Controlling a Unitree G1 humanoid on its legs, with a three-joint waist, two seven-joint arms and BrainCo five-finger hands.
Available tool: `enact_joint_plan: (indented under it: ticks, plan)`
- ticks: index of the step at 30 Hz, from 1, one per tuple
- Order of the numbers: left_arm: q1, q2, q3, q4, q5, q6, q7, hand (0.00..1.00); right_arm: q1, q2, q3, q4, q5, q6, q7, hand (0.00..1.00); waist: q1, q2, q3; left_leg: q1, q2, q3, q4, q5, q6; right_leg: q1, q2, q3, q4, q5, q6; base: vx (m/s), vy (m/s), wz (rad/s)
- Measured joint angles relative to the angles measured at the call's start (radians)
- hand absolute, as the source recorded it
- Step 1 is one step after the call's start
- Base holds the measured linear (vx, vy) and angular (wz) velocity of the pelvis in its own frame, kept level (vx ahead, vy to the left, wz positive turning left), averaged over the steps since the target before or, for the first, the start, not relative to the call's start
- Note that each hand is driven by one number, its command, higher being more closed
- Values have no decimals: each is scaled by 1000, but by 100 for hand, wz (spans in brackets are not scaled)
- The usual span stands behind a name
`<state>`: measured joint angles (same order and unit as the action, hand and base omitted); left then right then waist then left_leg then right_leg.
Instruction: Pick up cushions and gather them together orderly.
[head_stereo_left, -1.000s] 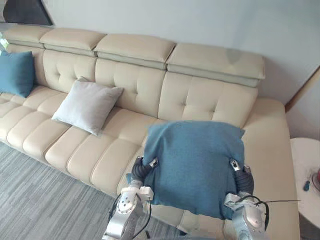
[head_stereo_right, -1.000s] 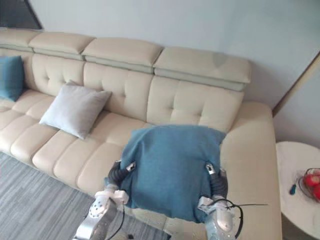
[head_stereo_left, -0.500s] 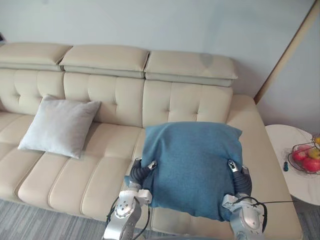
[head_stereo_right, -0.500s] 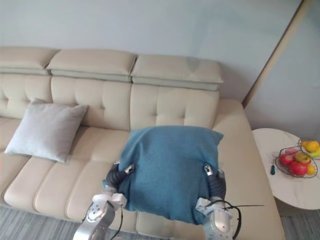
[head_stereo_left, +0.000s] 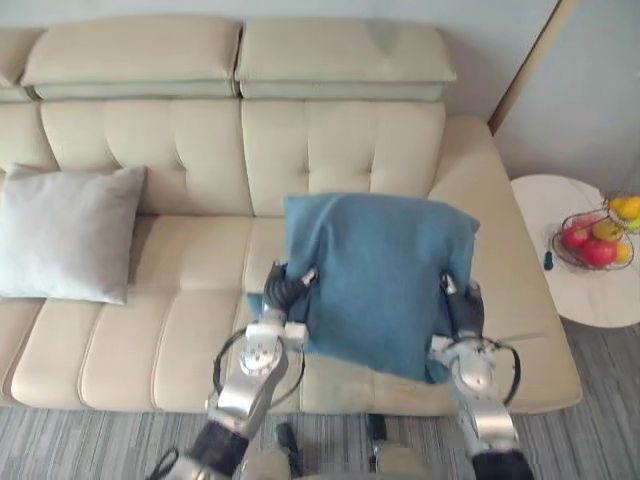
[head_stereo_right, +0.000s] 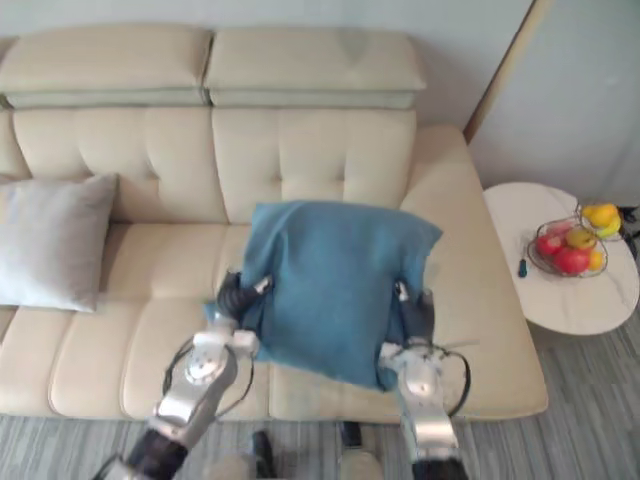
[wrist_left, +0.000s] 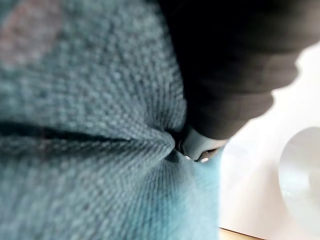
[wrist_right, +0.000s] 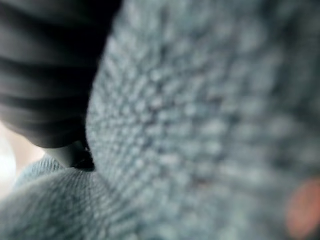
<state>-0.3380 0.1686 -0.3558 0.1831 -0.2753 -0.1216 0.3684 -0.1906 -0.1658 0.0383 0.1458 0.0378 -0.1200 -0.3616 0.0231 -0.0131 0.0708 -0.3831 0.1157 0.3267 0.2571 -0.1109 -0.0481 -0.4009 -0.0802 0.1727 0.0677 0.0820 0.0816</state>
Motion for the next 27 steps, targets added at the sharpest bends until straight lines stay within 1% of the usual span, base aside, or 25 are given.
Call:
enact_joint_plan:
  ticks: [1,3,4,6,8,9,11,13,14,16,19,21,23,24,25,27]
  plan:
    - [-60,8,5,29,0,0,16,100,-65,-14,2,24,-1,7,-15,100,1,1,10,-30,0,-5,11,4,2,-23,-1,0,1,5,4,-177,-15,13]
    - [-215,28,10,96,0,0,71,100,-225,-43,2,80,-16,31,-66,100,4,2,45,-90,-1,-18,16,27,7,-74,-5,-6,5,19,5,-189,-21,21]
    - [-271,31,15,121,0,0,88,100,-278,-51,2,91,-28,36,-84,100,4,5,57,-116,-2,-30,22,33,6,-93,-5,-15,9,23,6,-194,-33,29]
    - [-442,39,38,216,0,0,128,100,-444,-60,-21,151,-41,43,-121,100,4,7,94,-179,-3,-46,21,59,9,-150,-5,-34,14,38,5,-165,-32,26]
    - [-578,40,69,285,0,0,164,100,-585,-66,-42,204,-51,49,-165,100,2,10,113,-239,-5,-59,14,85,11,-205,-6,-45,14,54,5,-100,-13,21]
    - [-653,43,83,321,1,0,178,0,-664,-71,-57,240,-67,51,-183,0,2,10,139,-249,-8,-61,-5,104,11,-219,-7,-50,13,61,3,-74,-10,23]
    - [-783,42,128,392,1,0,196,0,-793,-70,-90,291,-81,60,-220,0,1,12,171,-281,-11,-71,-33,134,9,-258,-7,-59,10,71,1,-66,-9,20]
    - [-883,43,174,442,10,1,217,0,-906,-62,-124,344,-84,64,-256,0,1,13,180,-329,-11,-81,-53,158,4,-309,-5,-68,8,81,-3,-42,-11,15]
    - [-931,37,201,474,10,2,220,0,-970,-60,-142,397,-81,69,-268,0,-1,17,191,-346,-11,-89,-60,167,2,-324,-6,-83,8,85,-6,-28,-20,18]
    - [-1011,8,263,550,2,14,218,0,-1082,-59,-186,522,-35,91,-267,0,-3,26,211,-370,-5,-100,-65,175,-3,-342,-2,-97,8,86,-6,-19,-23,14]
    - [-1051,6,277,617,-4,31,189,0,-1135,-68,-192,610,63,94,-251,0,-3,30,218,-374,-5,-105,-91,184,-12,-356,1,-108,8,86,-7,8,-21,5]
    - [-1070,10,290,641,-3,46,148,0,-1148,-84,-193,640,133,93,-221,0,-4,30,218,-380,-8,-106,-136,208,-20,-380,1,-113,8,86,-7,13,-21,6]
    - [-1071,13,300,686,-3,47,121,0,-1150,-92,-194,677,167,90,-193,0,-8,32,219,-379,-10,-110,-171,227,-27,-392,2,-121,4,86,-7,14,-24,8]
    - [-1071,13,301,721,-4,50,105,0,-1150,-98,-194,702,181,90,-180,0,-10,38,223,-379,-9,-116,-182,236,-29,-393,3,-131,4,86,-7,14,-30,13]
    - [-1068,7,308,751,-13,62,88,0,-1150,-102,-194,717,211,90,-164,0,-11,41,231,-376,-9,-118,-193,243,-36,-393,5,-134,4,86,-7,8,-20,8]
    - [-1053,1,339,772,-24,68,74,0,-1150,-95,-193,734,229,90,-144,0,-11,41,253,-356,-8,-115,-212,251,-40,-386,7,-132,8,86,-7,1,-5,-5]
